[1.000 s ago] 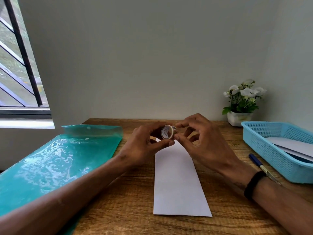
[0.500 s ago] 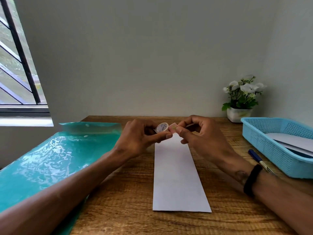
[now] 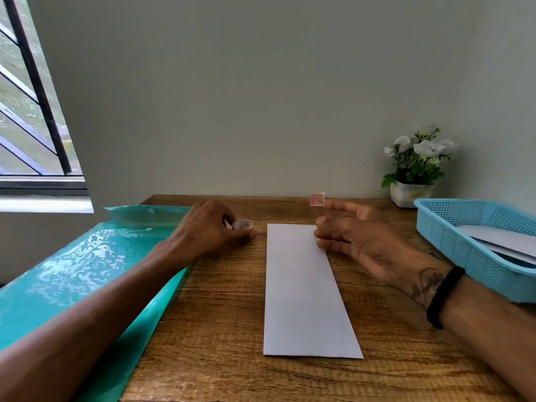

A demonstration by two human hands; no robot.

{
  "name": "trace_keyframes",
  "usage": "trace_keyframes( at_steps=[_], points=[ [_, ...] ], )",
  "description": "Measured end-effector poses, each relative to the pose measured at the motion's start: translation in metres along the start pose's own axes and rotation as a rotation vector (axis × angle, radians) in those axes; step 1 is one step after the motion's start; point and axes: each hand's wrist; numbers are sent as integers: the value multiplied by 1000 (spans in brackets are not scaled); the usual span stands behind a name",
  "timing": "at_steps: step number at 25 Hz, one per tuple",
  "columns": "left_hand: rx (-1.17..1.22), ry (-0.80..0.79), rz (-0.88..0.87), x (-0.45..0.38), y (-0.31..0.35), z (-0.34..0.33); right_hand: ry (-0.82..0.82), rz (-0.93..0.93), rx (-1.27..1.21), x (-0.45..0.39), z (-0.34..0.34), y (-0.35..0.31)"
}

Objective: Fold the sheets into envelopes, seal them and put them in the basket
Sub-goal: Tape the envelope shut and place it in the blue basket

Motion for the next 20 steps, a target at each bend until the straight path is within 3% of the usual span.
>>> trace_keyframes(
  at_steps=[3, 5, 9, 14, 16, 18, 20],
  points=[
    [-20, 86, 62, 8, 12, 7, -6, -18, 57, 0, -1, 3],
    [119, 100, 75, 18, 32, 16, 24, 6, 82, 1, -3, 4],
    [429, -365, 175, 37, 77, 16, 72, 79, 193, 3, -6, 4],
    [1022, -337, 351, 41, 85, 16, 203, 120, 175, -9, -5, 17],
    [1195, -408, 398, 40, 80, 15, 213, 124, 133, -9, -5, 18],
    [1284, -507, 401, 44, 83, 13, 205, 102, 105, -8, -4, 18],
    [1215, -635, 361, 54, 93, 11, 237, 100, 100, -5, -3, 15]
  ],
)
Point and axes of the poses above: each hand's wrist, its own x-axis away from the middle knuckle, its own z-axis out of the back of the hand, y = z × x, and after that the axes turned 10 degrees about -x, right-handed
